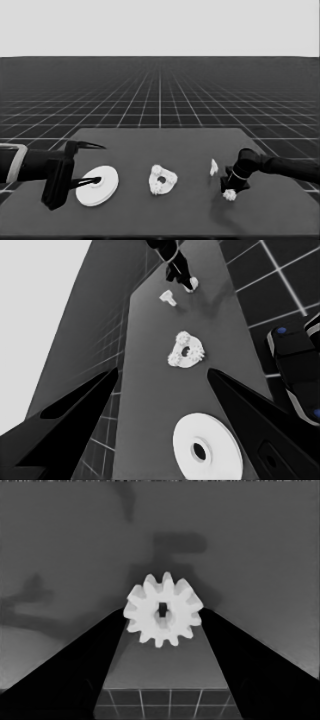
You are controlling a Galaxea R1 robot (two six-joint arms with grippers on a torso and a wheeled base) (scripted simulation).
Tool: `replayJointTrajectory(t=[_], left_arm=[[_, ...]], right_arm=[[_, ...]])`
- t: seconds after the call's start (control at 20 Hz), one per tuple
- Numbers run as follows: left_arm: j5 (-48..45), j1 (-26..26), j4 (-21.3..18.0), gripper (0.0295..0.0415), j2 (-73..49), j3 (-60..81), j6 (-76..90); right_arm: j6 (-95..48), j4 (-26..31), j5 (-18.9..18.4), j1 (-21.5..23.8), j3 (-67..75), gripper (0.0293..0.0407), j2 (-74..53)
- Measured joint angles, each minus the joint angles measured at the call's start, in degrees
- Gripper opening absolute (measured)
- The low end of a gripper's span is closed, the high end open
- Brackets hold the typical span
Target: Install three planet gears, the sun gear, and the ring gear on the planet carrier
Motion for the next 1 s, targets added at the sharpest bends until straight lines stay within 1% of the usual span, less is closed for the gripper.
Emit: replayJointTrajectory(t=[0.2, 0.25, 0.3, 0.4, 0.5, 0.7, 0.75, 0.8, 0.85, 0.9, 1.0], left_arm=[[0.0, 0.0, 0.0, 0.0385, 0.0, 0.0, 0.0], [0.0, 0.0, 0.0, 0.0385, 0.0, 0.0, 0.0], [0.0, 0.0, 0.0, 0.0385, 0.0, 0.0, 0.0], [0.0, 0.0, 0.0, 0.0385, 0.0, 0.0, 0.0], [0.0, 0.0, 0.0, 0.0385, 0.0, 0.0, 0.0], [0.0, 0.0, 0.0, 0.0385, 0.0, 0.0, 0.0], [0.0, 0.0, 0.0, 0.0385, 0.0, 0.0, 0.0], [0.0, 0.0, 0.0, 0.0385, 0.0, 0.0, 0.0], [0.0, 0.0, 0.0, 0.0385, 0.0, 0.0, 0.0], [0.0, 0.0, 0.0, 0.0385, 0.0, 0.0, 0.0], [0.0, 0.0, 0.0, 0.0385, 0.0, 0.0, 0.0]], right_arm=[[0.0, 0.0, 0.0, 0.0, 0.0, 0.0310, 0.0], [1.0, 3.7, -3.4, 4.3, 4.1, 0.0310, -2.0], [1.5, 6.4, -5.3, 7.9, 6.0, 0.0310, -3.0], [1.7, 9.1, -7.1, 11.4, 7.0, 0.0310, -3.5], [1.7, 10.1, -7.7, 12.5, 7.2, 0.0310, -3.7], [1.7, 10.6, -7.9, 13.0, 7.2, 0.0310, -3.7], [20.9, 9.3, -11.5, 13.8, 7.3, 0.0310, 6.8], [29.0, 9.7, -13.1, 14.3, 2.5, 0.0310, 24.0], [28.9, 10.2, -13.0, 14.4, -5.9, 0.0310, 34.8], [26.9, 10.4, -12.6, 14.5, -12.8, 0.0310, 41.0], [23.7, 10.7, -12.0, 14.5, -20.9, 0.0310, 46.6]])
